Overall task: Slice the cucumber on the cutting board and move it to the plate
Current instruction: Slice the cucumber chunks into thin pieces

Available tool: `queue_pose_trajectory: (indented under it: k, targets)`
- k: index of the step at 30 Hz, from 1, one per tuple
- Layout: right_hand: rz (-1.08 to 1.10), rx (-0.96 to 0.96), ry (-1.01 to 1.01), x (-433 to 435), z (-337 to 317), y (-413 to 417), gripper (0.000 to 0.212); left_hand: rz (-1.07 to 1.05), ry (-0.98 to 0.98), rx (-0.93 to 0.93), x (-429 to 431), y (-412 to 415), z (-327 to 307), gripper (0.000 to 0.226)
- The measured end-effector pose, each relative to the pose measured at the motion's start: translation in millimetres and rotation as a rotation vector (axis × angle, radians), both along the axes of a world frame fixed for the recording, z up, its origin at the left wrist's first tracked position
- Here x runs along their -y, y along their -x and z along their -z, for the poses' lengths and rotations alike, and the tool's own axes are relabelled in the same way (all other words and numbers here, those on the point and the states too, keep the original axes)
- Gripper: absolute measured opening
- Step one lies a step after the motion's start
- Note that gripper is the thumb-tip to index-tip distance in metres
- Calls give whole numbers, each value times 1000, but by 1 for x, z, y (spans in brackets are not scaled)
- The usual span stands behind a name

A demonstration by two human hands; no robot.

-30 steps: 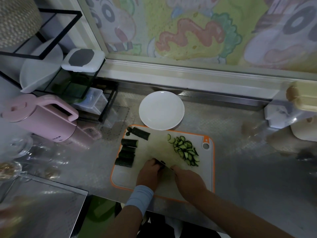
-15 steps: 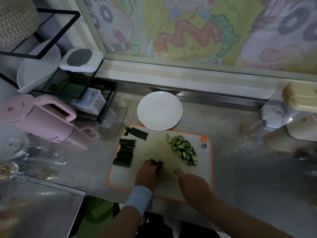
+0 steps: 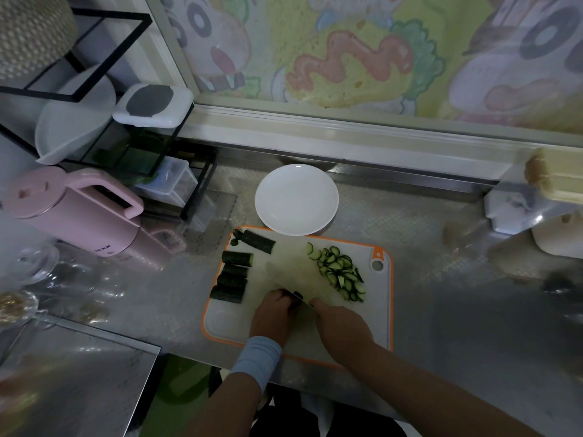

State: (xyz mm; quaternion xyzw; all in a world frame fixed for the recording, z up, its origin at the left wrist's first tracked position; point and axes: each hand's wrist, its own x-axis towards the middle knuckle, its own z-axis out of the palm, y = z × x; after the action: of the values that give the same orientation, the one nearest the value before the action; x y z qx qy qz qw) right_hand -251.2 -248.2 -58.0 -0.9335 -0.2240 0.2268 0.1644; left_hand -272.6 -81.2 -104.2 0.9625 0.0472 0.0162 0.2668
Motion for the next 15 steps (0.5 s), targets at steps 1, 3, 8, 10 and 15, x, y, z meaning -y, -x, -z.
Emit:
queue_pose_trajectory:
  k: [1,3,8,10,15]
  targets:
    - [-2,12,-5,1,-1,0,44,4,2,4,0,0,0,17]
    - [4,30,-11,6,-5,2,42,12,-8,10,-1,0,-1,18]
    - [24,24,-44,24,-10,13,39,16,-32,5,0,1,-3,19]
    - [23,25,-38,28,-12,13,39,14,-23,7,-1,1,-2,20]
    - [17,16,-31,25,-8,13,38,-15,3,0,0,2,-3,19]
